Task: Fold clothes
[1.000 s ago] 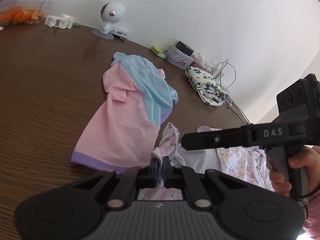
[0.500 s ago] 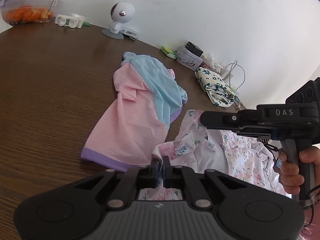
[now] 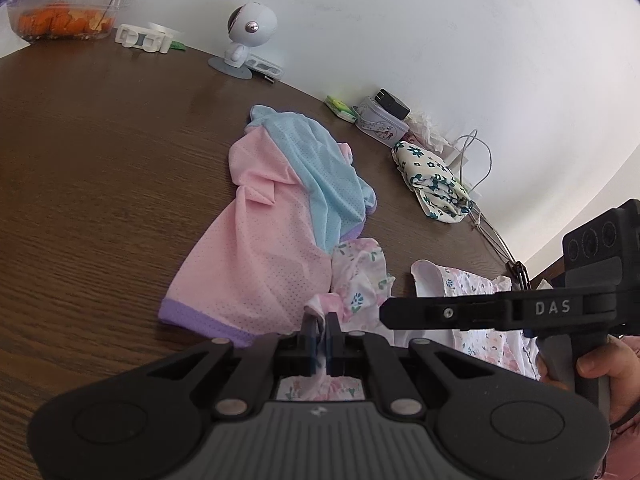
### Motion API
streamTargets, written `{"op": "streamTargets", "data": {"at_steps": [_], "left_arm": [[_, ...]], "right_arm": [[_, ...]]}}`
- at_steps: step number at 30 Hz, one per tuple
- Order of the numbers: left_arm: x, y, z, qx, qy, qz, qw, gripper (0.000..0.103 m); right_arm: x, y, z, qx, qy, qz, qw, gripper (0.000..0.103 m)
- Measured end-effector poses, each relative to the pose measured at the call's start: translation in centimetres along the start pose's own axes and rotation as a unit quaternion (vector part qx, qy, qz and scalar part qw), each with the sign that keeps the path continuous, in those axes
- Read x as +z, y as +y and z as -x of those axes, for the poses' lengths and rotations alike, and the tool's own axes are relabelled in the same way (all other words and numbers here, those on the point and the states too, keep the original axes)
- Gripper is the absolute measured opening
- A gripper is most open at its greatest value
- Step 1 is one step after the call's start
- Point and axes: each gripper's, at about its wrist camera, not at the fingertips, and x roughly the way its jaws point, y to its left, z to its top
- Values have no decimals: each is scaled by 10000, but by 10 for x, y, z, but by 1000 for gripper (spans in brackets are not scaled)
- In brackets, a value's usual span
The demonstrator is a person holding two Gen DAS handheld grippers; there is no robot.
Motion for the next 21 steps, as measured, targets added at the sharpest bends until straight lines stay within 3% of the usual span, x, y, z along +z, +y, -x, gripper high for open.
{"op": "streamTargets", "data": {"at_steps": [3, 6, 7, 8, 10, 12, 17, 21], "left_arm": [[0, 2, 1, -8, -25, 56, 10000, 3], [-1, 4, 0, -33, -21, 95, 9999, 3], [-1, 5, -1, -33, -14, 98, 9999, 3], [-2, 5, -1, -28, -12, 108, 9999, 3], [-2, 7, -1, -45, -17, 188, 9998, 3], [-1, 9, -1, -67, -23, 275, 9996, 3], [1, 9, -4, 6, -26, 375, 9993, 3], [3, 10, -4, -50, -100, 543, 9985, 3]], "right_arm": [[-4, -4, -4, -33, 38, -100, 9999, 36], [-5, -10, -5, 241, -1, -257, 9994, 36], [-5, -12, -6, 348, 20, -304, 9989, 29], [-5, -13, -7, 455, 41, -352, 9983, 12], [-5, -11, -5, 511, 65, -260, 9983, 4], [-4, -7, -1, 518, 40, -112, 9986, 4], [6, -10, 13, 735, -512, -328, 9954, 5], [4, -20, 12, 576, -432, -490, 9962, 10]]}}
